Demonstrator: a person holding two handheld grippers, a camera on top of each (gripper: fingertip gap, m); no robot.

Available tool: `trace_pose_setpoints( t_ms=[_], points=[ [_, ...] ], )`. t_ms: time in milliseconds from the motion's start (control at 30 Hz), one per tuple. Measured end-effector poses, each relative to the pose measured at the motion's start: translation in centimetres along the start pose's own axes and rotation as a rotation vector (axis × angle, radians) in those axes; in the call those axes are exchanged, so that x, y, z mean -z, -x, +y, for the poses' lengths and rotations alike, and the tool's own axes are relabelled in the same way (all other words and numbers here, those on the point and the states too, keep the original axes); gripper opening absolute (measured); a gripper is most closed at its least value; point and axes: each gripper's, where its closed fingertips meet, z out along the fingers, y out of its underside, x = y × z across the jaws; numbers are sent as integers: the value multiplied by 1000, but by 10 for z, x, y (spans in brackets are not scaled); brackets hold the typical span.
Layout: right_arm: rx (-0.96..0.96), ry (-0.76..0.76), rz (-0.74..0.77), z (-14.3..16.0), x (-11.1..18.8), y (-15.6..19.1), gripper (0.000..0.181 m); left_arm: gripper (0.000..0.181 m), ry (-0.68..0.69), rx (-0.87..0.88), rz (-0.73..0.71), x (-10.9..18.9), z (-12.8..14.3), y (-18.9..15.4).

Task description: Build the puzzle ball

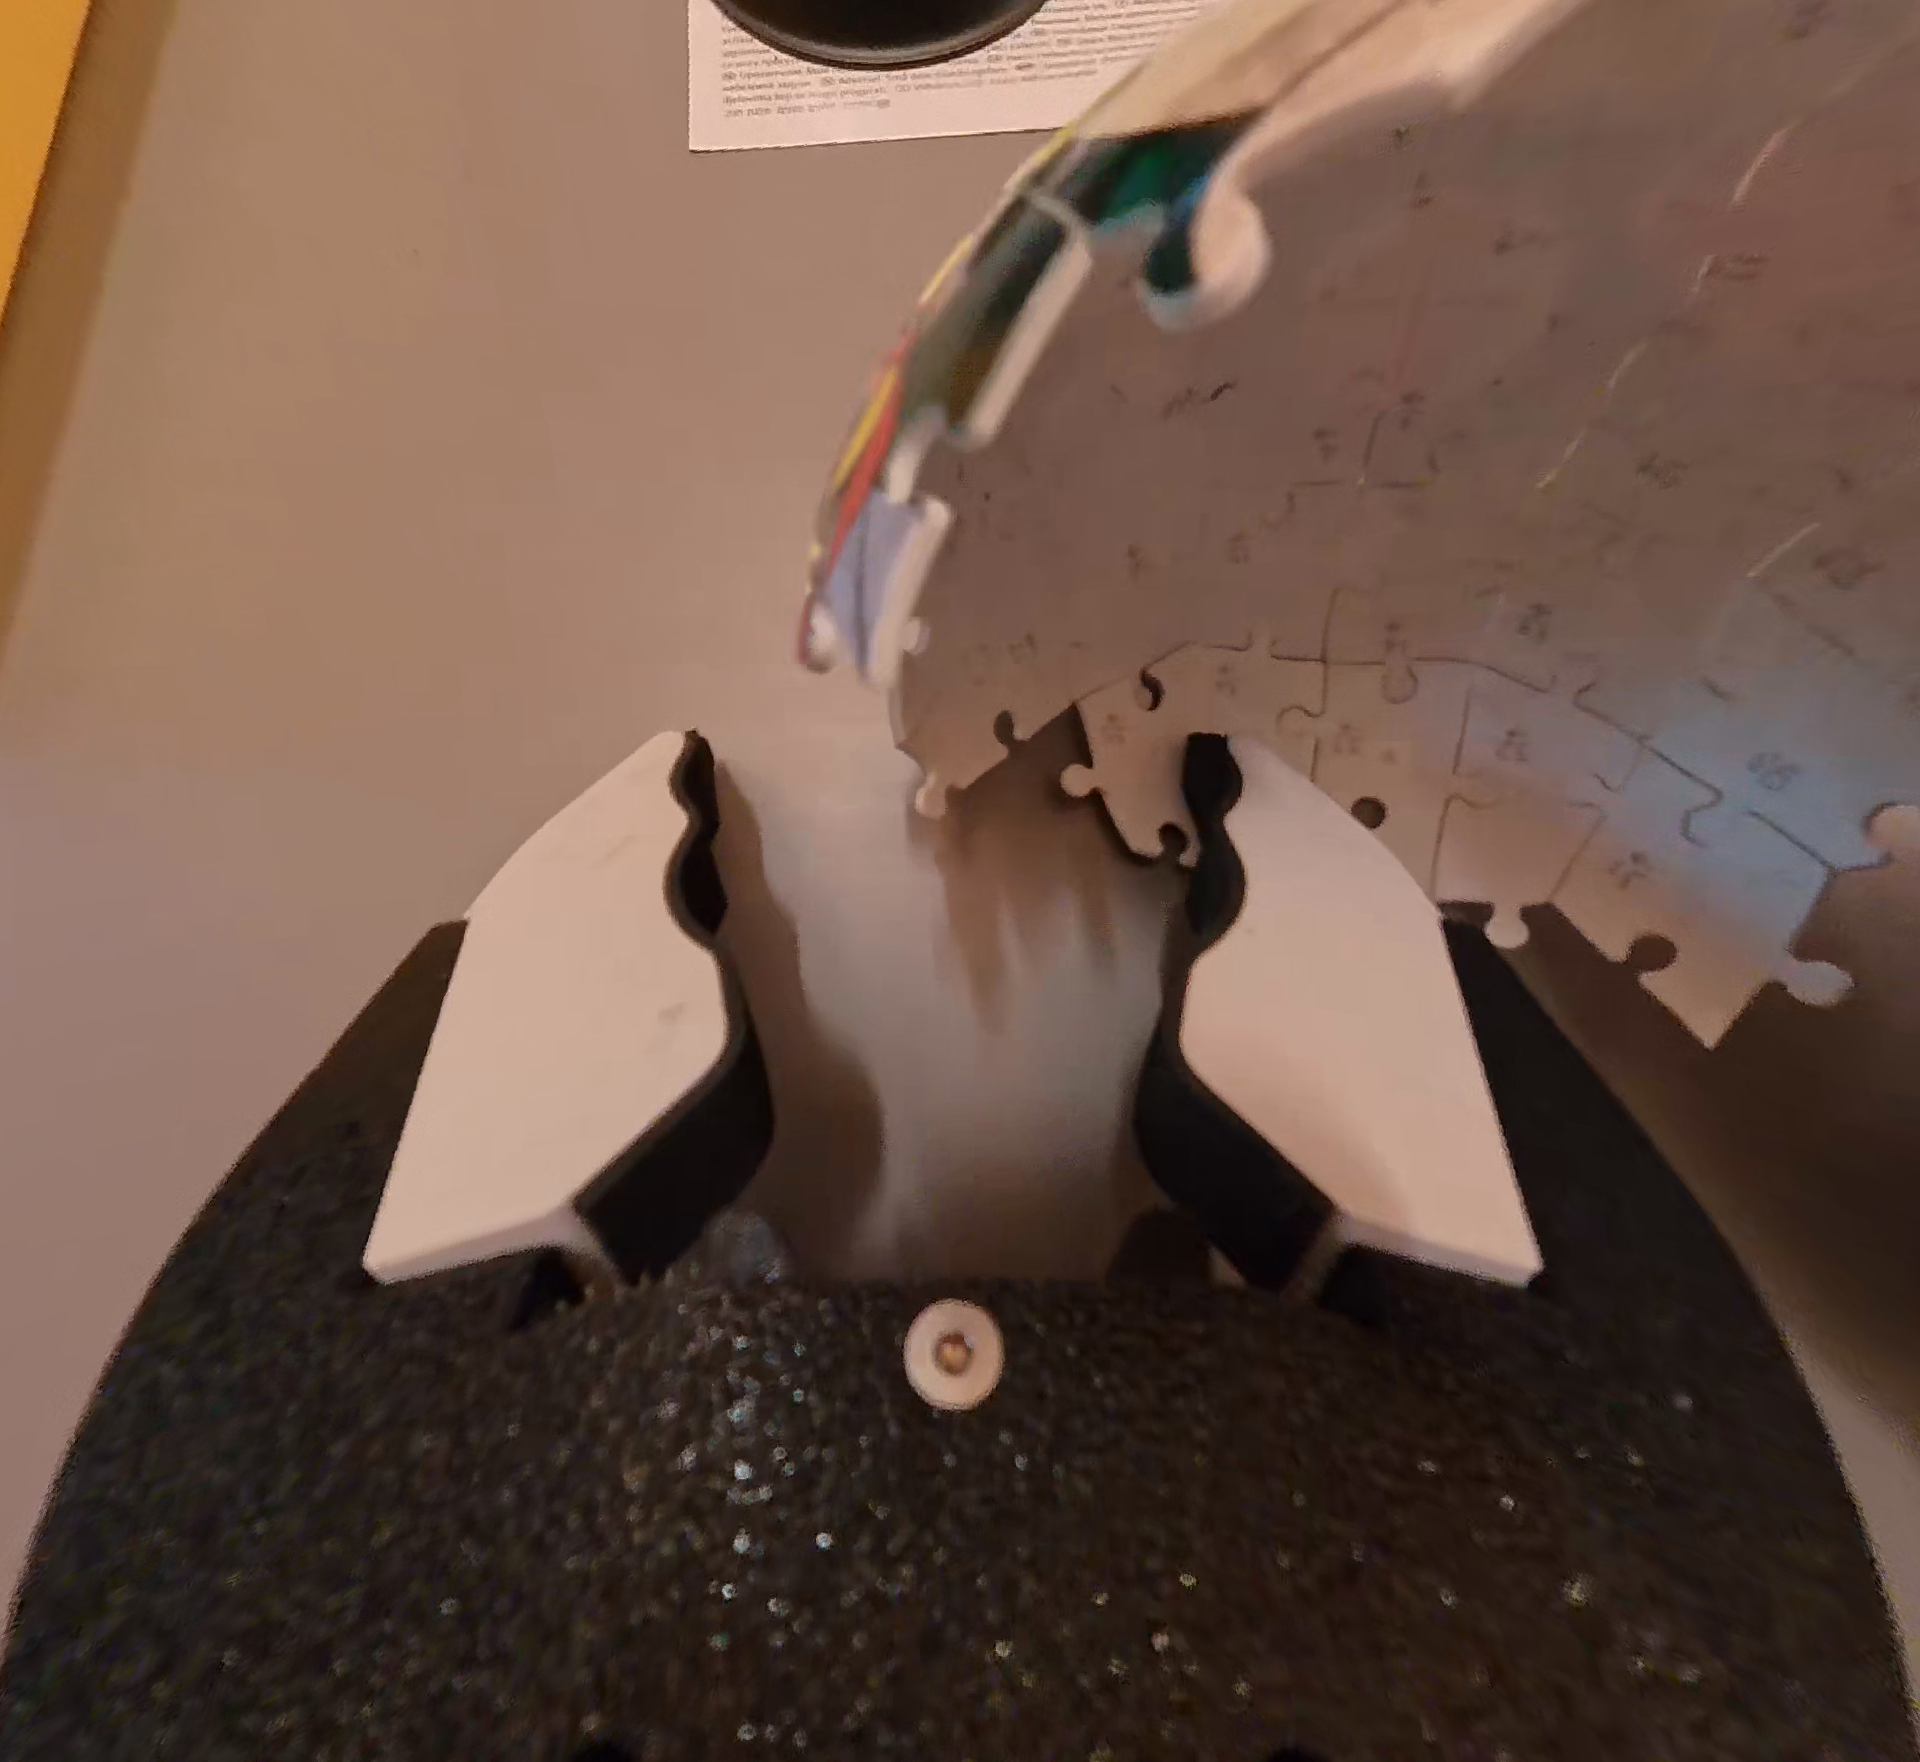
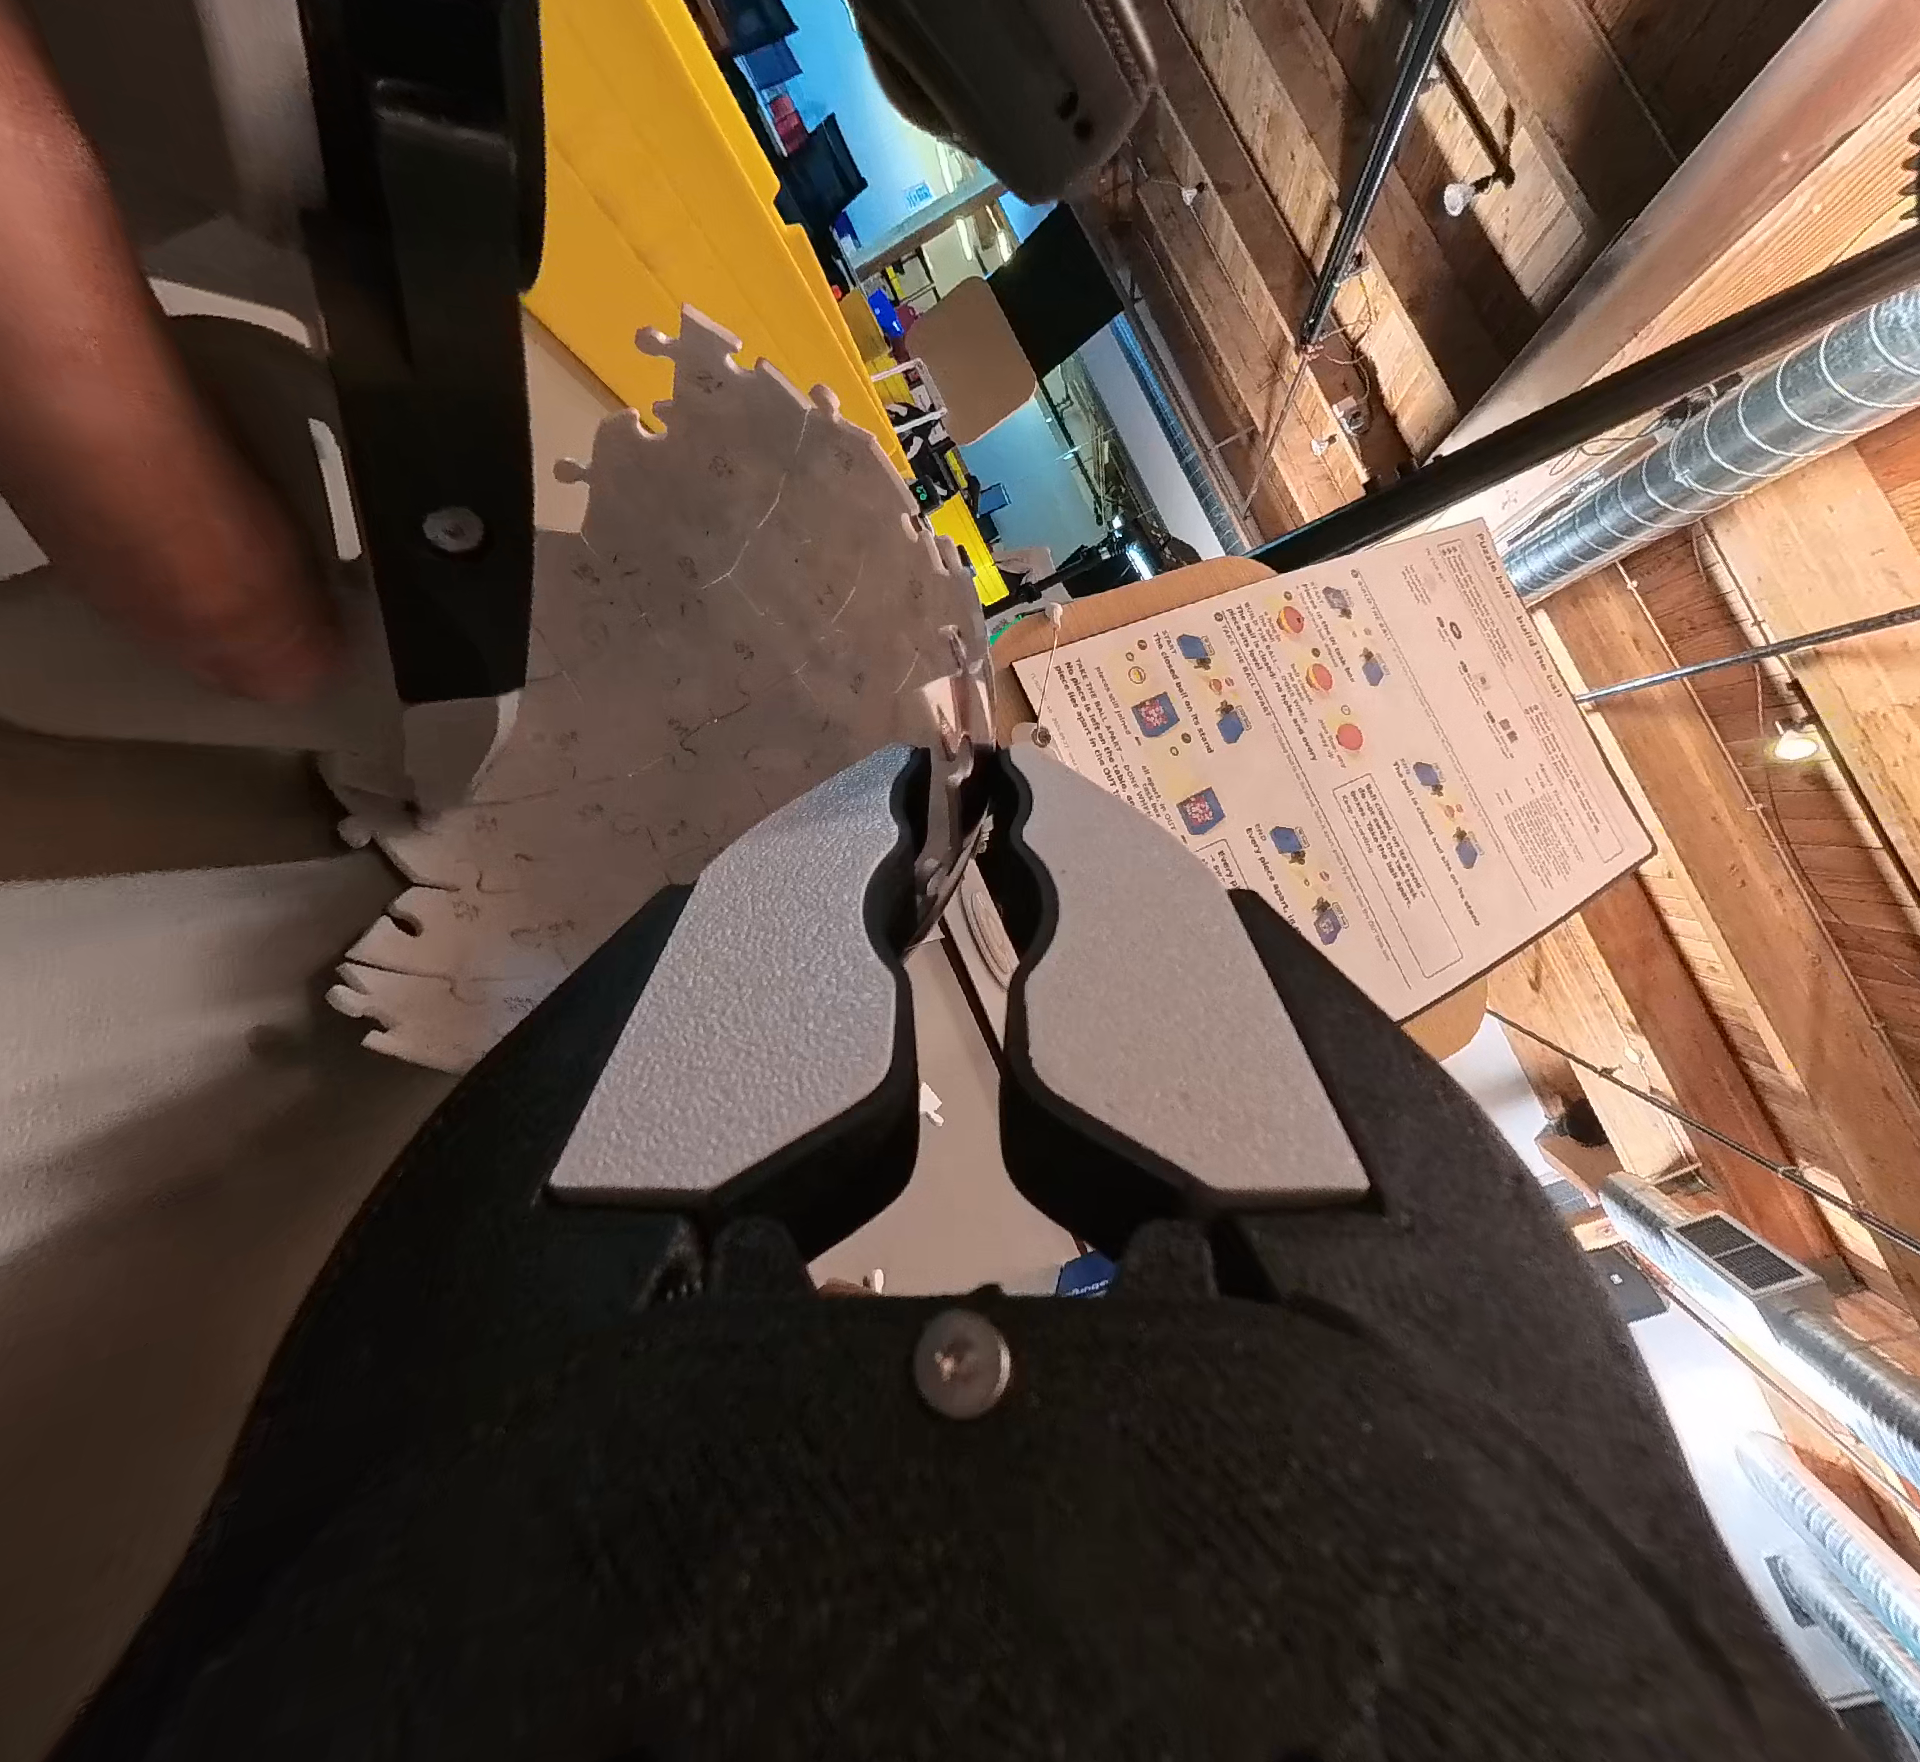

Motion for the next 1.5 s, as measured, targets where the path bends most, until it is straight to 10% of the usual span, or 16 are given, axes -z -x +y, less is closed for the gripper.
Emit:
trace_pose_setpoints(
  t_ms=[1500],
  points=[
    [-9,2,-1,1,0,-1,11,98,-117,-242,123,7,-20,2]
  ],
)
